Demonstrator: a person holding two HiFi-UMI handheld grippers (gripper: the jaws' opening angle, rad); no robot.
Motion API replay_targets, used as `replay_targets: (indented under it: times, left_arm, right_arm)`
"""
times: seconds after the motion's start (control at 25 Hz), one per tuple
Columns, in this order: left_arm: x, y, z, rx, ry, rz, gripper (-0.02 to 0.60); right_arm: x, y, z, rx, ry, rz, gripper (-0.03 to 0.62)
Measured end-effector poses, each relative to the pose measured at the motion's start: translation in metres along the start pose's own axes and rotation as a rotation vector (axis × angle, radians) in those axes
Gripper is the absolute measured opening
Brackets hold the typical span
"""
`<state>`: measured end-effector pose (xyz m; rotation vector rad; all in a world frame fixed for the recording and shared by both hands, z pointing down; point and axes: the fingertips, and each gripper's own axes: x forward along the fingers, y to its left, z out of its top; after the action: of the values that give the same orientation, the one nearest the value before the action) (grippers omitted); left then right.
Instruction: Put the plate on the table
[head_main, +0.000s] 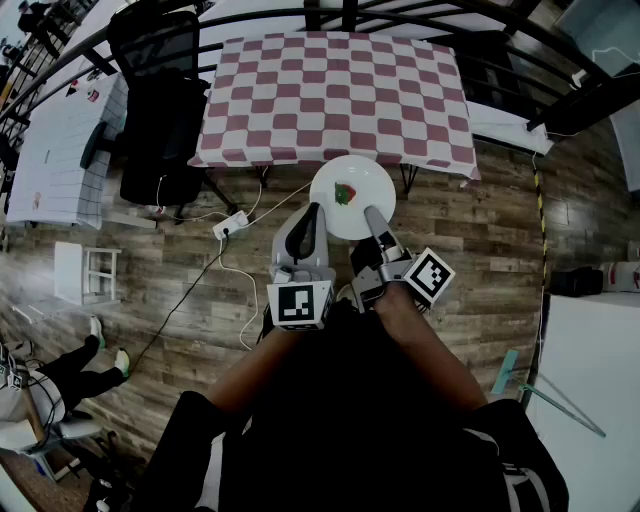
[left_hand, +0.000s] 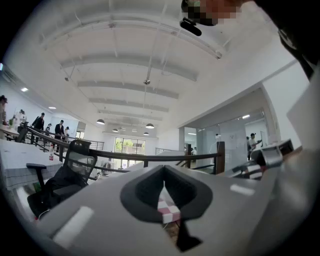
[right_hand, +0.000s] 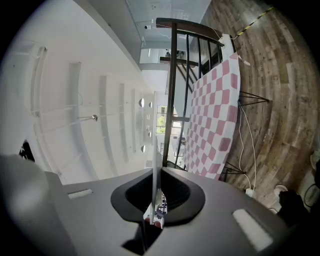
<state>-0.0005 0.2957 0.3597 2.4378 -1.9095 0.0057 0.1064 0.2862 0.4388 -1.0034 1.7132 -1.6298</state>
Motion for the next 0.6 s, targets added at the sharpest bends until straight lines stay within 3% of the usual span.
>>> replay_targets:
  times: [0.12, 0.36, 0.6]
  left_arm:
    - [-0.003, -0.001, -0.013, 0.011, 0.030, 0.024, 0.009]
    - [-0.009, -0.006, -0.004, 0.011, -0.019, 0.063, 0.010]
    - [-0.017, 0.006, -0.004, 0.024, -0.008, 0.112, 0.010]
  right_arm:
    - [-0.006, -0.001, 0.003, 0.001, -0.003, 0.014, 0.017]
    - [-0.020, -0.011, 0.016, 0.030, 0.001, 0.021, 0.017]
    - [-0.030, -0.014, 0.028, 0.037, -0.011, 0.022, 0.018]
